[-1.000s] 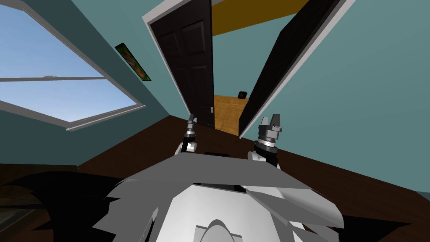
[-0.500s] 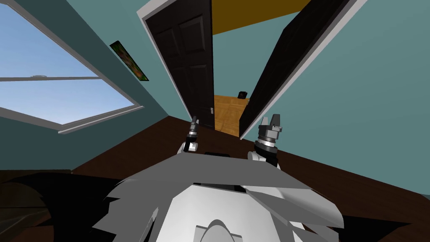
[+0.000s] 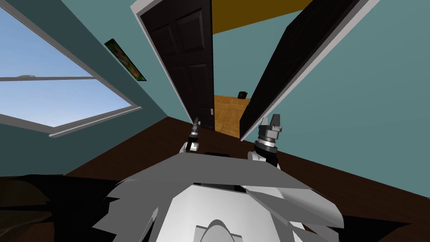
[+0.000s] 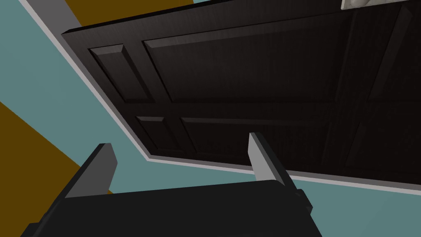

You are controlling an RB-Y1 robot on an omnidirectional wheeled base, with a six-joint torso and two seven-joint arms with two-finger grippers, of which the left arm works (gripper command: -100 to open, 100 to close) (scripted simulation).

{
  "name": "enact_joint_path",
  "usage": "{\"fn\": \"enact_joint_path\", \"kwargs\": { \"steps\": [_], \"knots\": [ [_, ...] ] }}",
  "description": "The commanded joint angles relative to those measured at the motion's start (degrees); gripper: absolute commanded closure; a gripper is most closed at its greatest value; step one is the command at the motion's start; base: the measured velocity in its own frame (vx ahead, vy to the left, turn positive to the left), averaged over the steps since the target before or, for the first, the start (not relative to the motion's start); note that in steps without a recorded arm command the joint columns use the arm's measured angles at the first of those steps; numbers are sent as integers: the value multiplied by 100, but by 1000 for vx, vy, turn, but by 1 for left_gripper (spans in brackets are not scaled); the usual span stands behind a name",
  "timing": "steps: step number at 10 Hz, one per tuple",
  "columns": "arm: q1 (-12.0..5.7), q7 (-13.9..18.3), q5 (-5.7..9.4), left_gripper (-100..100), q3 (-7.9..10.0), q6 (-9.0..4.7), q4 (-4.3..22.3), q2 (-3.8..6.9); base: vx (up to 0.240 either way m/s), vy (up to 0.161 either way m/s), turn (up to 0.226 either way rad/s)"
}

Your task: Push the door open

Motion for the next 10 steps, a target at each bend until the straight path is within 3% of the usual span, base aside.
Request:
{"fn": "enact_joint_path", "kwargs": {
  "steps": [1,3,4,10],
  "knots": [
    [-143,39,-35,-100,-4,-46,286,-9,106,31,-10],
    [-281,94,-72,-100,-8,-107,639,-7,97,32,-13],
    [-281,94,-72,-100,-8,-107,654,-7,57,20,-3],
    [-691,258,-182,-100,-21,-289,1665,-18,90,25,-11]
  ]
}}
